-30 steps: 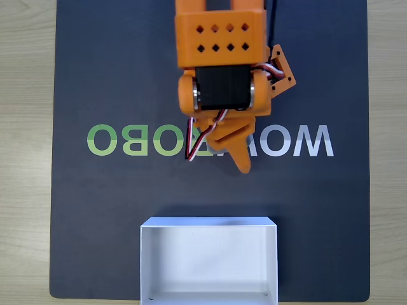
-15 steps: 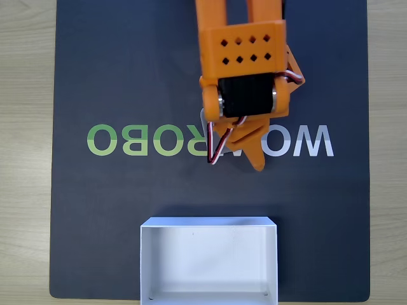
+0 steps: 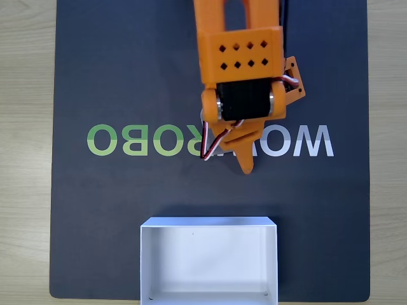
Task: Grab the usb to bin
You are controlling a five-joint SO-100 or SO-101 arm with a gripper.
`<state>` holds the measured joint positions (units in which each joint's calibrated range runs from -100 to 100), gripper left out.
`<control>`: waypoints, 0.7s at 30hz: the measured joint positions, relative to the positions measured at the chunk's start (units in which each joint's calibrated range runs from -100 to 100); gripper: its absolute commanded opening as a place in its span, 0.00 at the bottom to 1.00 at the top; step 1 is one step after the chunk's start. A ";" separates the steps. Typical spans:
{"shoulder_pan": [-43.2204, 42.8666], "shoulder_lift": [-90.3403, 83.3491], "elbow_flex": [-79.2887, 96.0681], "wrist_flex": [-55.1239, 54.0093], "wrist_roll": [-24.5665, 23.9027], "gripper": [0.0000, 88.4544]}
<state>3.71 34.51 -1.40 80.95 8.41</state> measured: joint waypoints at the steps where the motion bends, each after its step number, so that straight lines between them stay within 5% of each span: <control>1: 0.00 0.00 0.00 0.00 0.00 0.47; 10: 0.44 -0.09 0.00 0.00 0.00 0.19; 21: 0.35 -0.93 0.00 0.00 0.00 0.18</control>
<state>4.07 33.58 -1.40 80.95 8.41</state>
